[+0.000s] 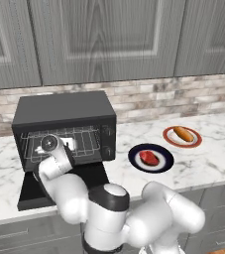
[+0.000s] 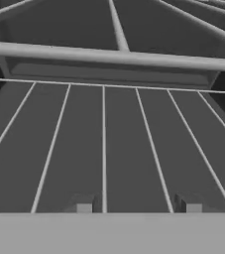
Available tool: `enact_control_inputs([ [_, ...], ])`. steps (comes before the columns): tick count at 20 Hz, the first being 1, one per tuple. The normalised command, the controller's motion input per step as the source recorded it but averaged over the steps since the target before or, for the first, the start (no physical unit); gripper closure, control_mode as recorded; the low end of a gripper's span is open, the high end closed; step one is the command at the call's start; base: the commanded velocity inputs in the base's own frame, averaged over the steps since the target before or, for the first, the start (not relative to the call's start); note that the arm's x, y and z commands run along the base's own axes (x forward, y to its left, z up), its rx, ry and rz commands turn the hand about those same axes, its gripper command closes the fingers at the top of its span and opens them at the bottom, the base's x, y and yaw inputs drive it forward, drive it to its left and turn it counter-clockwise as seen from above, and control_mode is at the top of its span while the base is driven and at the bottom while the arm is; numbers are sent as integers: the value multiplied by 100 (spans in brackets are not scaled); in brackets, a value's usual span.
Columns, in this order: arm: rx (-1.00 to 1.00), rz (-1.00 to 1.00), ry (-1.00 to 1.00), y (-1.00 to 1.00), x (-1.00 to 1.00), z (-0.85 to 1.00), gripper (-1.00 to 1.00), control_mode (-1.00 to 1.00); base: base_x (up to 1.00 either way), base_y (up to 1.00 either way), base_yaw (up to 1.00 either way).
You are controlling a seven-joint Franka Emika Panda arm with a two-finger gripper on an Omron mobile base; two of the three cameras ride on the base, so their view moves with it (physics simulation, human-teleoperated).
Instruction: Open the toaster oven door. Place the hotdog bun on the top rack in the toaster oven and place the steak on the bottom rack.
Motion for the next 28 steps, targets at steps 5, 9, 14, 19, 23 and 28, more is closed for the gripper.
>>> enact_control_inputs([
  [5,0,0,21,27,-80,-67,-100,-100,0,0,0],
  [9,0,0,26,27,-81,-62,-100,-100,0,0,0],
  [14,0,0,22,25,-83,-70,-100,-100,0,0,0],
  [19,0,0,23,16,-83,-75,-100,-100,0,0,0],
  [23,0,0,19,8,-71,-78,-100,-100,0,0,0],
  [28,12,0,0,-8,-35,17,-100,-100,0,0,0],
])
